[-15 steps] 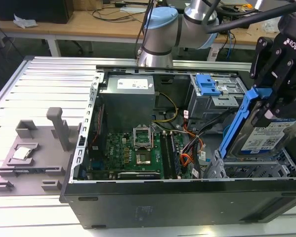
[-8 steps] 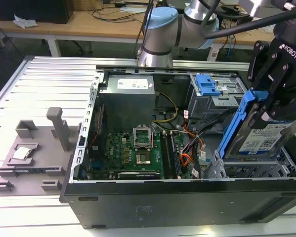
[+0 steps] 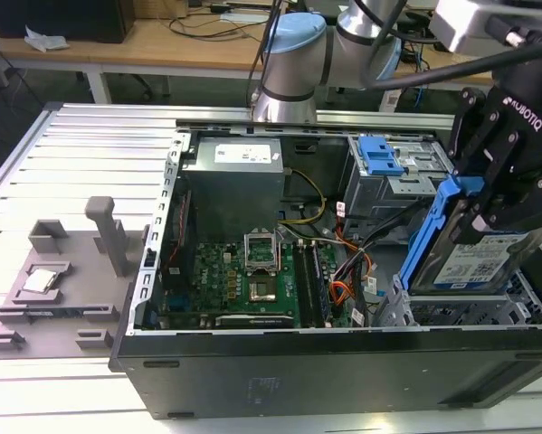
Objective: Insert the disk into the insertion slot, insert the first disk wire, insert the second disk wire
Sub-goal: 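Insert the disk into the insertion slot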
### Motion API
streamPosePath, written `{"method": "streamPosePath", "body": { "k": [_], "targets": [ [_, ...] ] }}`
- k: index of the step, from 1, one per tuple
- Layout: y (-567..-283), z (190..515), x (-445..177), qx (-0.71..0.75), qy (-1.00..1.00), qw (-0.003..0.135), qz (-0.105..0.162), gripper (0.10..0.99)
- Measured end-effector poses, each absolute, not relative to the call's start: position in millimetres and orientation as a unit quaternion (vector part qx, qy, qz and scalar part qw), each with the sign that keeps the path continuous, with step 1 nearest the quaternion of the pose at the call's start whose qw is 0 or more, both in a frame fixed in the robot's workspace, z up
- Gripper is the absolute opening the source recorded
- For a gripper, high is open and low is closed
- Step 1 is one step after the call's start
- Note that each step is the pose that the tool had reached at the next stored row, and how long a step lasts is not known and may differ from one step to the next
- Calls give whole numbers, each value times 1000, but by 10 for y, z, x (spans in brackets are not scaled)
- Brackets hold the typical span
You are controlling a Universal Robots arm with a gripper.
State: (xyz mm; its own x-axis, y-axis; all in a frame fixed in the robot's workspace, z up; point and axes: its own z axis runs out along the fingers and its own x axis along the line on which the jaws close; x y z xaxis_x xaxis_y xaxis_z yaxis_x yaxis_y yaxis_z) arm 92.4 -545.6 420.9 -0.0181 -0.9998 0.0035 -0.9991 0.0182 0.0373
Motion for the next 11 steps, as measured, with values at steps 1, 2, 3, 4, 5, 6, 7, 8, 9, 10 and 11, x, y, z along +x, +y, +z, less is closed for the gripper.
{"method": "streamPosePath", "body": {
  "k": [1, 2, 3, 4, 5, 6, 7, 8, 9, 10, 11],
  "targets": [
    [-5455, 4194, 924, 701, -713, 14, -12, 369],
    [-5456, 4174, 923, 701, -713, 14, -12, 369],
    [-5455, 4141, 924, 701, -713, 14, -12, 369],
    [-5456, 4125, 924, 701, -713, 14, -12, 369],
    [-5456, 4110, 923, 701, -713, 14, -12, 369],
    [-5456, 4087, 923, 701, -713, 14, -12, 369],
    [-5456, 4071, 923, 701, -713, 14, -12, 369],
    [-5456, 4061, 924, 701, -713, 14, -12, 369],
    [-5455, 4056, 924, 701, -713, 14, -12, 369],
    [-5455, 4055, 924, 701, -713, 14, -12, 369],
    [-5456, 4055, 923, 701, -713, 14, -12, 369]
  ]
}}
